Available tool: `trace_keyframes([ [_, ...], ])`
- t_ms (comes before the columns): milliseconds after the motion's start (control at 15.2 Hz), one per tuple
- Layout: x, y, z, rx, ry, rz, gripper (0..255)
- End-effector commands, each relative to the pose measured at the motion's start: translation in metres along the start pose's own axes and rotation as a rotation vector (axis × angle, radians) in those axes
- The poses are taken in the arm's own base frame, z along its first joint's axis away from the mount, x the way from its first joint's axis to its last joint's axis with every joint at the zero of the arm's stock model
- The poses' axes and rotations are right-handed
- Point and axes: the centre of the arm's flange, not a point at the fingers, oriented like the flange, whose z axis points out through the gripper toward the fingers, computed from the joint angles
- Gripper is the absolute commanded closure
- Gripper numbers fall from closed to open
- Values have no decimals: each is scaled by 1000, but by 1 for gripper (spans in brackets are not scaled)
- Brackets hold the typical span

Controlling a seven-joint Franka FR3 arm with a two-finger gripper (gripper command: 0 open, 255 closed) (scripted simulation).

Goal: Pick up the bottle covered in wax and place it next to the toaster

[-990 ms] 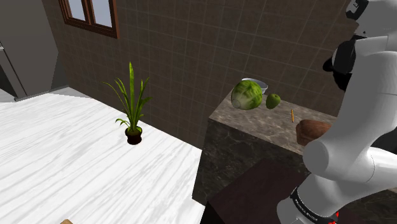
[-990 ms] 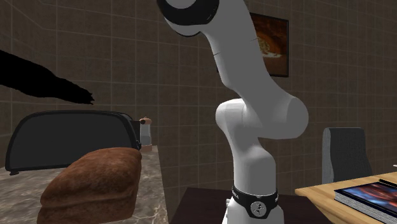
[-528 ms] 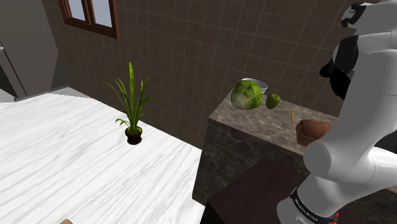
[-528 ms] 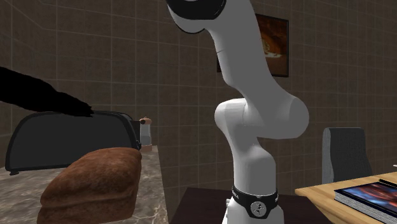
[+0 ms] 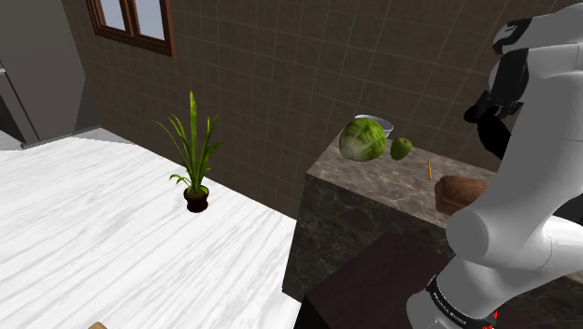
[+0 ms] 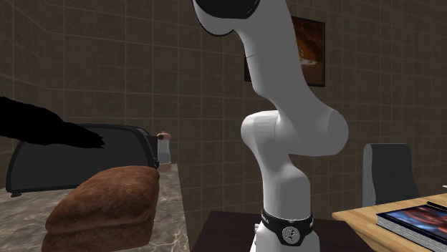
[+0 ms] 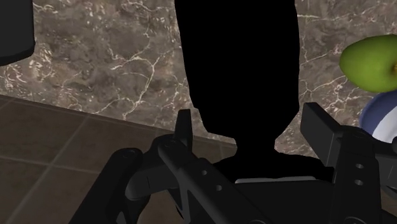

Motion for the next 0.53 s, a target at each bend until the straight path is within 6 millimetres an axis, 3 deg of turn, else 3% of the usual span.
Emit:
trace_keyframes([
  [0,-1,1,11,-1,1,0,255],
  [462,-3,3,48,-1,1,0,255],
])
